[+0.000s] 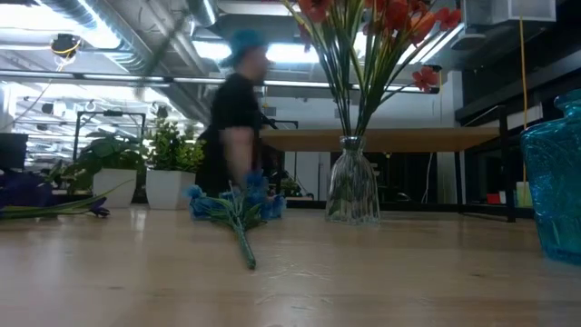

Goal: Pick and place flowers into a vace then onto a shelf
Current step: Put the dark red tulip into the blue vase

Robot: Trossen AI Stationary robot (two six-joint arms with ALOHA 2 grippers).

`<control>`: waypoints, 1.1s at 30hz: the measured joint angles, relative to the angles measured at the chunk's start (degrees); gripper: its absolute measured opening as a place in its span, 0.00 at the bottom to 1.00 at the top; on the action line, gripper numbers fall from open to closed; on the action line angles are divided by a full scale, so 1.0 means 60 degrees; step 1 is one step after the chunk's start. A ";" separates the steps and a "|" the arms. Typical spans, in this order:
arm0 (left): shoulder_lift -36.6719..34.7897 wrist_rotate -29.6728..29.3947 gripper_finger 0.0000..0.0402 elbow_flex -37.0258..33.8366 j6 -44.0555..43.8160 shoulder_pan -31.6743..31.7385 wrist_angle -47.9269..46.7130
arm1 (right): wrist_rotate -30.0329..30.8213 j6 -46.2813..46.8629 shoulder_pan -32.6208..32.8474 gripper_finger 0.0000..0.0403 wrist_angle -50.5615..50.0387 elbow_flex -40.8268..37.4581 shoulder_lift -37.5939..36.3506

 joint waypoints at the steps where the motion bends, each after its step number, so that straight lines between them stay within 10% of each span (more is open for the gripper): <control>1: -0.0005 0.0180 0.01 -0.0209 -0.0201 0.0001 0.0196 | 0.0001 -0.0077 0.0000 0.00 -0.0276 0.0102 0.0000; 11: -0.0005 0.2779 0.00 -0.3355 0.1732 0.0207 0.6514 | 0.0005 -0.0537 0.0000 0.00 -0.2310 0.0684 -0.1010; 33: -0.2561 0.4011 0.01 -0.8701 0.6422 0.1129 1.7160 | 0.3221 -0.0191 0.2121 0.00 -0.5933 0.0680 -0.2988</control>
